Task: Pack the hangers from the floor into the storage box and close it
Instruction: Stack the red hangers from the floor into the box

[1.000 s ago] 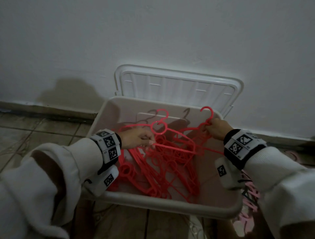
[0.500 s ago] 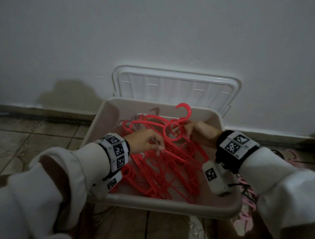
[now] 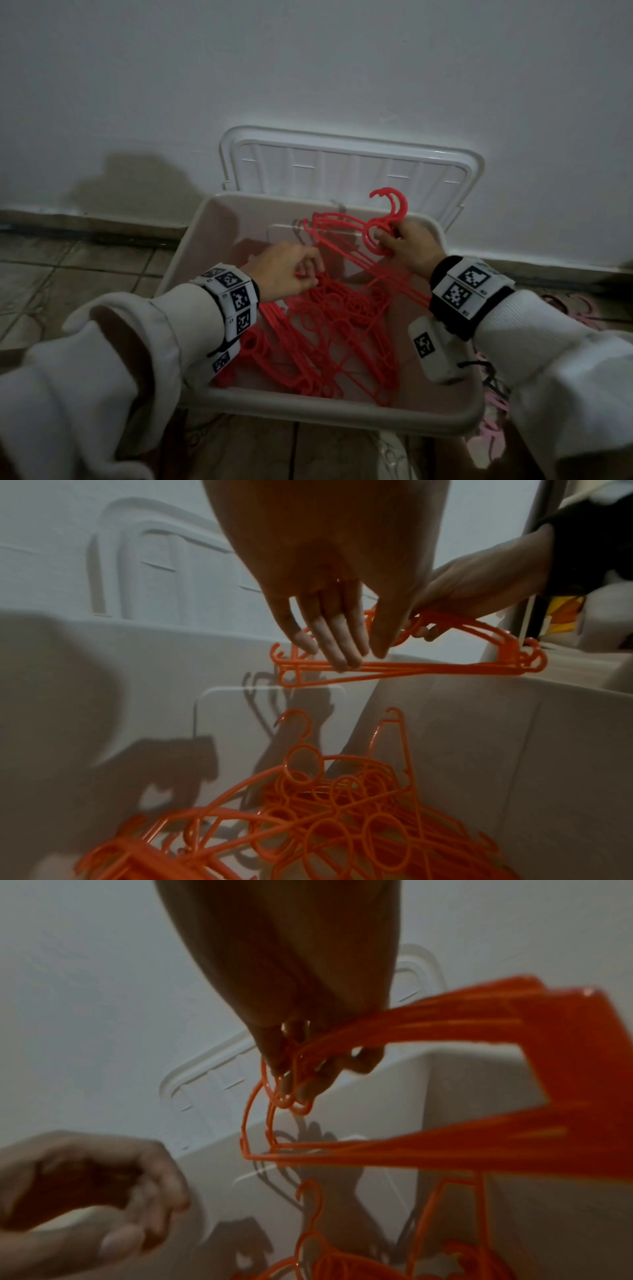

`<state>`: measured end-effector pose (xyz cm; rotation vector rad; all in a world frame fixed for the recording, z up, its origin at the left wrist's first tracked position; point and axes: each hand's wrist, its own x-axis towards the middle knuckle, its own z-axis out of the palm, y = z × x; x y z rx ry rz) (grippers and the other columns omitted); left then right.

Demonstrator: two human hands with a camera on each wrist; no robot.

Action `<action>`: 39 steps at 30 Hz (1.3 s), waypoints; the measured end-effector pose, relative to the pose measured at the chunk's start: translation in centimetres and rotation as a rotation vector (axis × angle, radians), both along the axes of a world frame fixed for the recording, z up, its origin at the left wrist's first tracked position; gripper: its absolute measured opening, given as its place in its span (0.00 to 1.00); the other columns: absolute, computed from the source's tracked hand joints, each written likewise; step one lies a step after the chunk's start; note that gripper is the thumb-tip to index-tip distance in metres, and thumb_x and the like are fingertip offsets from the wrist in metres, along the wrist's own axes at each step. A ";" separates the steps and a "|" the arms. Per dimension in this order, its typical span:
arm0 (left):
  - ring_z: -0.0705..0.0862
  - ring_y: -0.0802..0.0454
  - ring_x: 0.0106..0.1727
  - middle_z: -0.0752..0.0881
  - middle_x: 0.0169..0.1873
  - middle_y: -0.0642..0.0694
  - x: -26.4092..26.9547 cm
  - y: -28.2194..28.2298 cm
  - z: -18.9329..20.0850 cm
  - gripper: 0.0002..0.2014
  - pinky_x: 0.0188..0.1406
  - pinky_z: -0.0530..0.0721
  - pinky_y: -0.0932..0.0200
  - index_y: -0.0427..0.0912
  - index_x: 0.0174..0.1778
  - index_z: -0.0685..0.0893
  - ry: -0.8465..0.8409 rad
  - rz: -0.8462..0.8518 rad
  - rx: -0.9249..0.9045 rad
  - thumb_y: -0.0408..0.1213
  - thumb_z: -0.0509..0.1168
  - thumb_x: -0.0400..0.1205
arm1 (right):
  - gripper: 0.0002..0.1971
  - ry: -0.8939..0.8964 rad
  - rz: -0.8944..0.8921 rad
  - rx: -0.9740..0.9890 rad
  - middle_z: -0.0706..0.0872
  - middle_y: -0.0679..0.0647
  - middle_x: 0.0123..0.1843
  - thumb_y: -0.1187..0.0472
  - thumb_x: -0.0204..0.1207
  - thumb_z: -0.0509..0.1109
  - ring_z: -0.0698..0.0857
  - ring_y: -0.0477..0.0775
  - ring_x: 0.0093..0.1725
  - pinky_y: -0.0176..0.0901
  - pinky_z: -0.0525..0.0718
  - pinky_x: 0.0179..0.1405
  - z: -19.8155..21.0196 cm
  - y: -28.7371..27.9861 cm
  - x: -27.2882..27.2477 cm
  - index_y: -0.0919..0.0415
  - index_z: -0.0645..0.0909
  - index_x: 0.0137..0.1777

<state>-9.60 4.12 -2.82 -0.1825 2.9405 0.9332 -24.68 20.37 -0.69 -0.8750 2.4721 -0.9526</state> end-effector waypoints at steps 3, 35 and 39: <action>0.82 0.55 0.45 0.84 0.40 0.54 -0.3 0.0 -0.9 0.13 0.48 0.78 0.62 0.44 0.56 0.83 -0.356 -0.039 -0.074 0.41 0.69 0.76 | 0.14 0.086 -0.067 0.051 0.88 0.59 0.52 0.53 0.78 0.67 0.84 0.57 0.49 0.46 0.78 0.52 -0.5 0.3 -0.4 0.60 0.82 0.59; 0.82 0.48 0.56 0.84 0.60 0.45 -2.5 2.4 -7.6 0.14 0.47 0.74 0.64 0.42 0.62 0.81 -0.704 -0.271 -0.257 0.32 0.60 0.80 | 0.15 0.057 0.185 0.277 0.85 0.64 0.60 0.60 0.79 0.65 0.81 0.62 0.62 0.41 0.70 0.54 -0.2 0.3 1.3 0.67 0.80 0.63; 0.80 0.47 0.63 0.81 0.64 0.45 -2.6 2.0 -7.8 0.19 0.58 0.75 0.61 0.43 0.66 0.78 -0.660 -0.263 -0.254 0.27 0.57 0.80 | 0.15 0.089 0.131 0.313 0.84 0.65 0.61 0.60 0.80 0.63 0.80 0.62 0.63 0.42 0.70 0.56 -0.4 0.3 1.3 0.68 0.80 0.62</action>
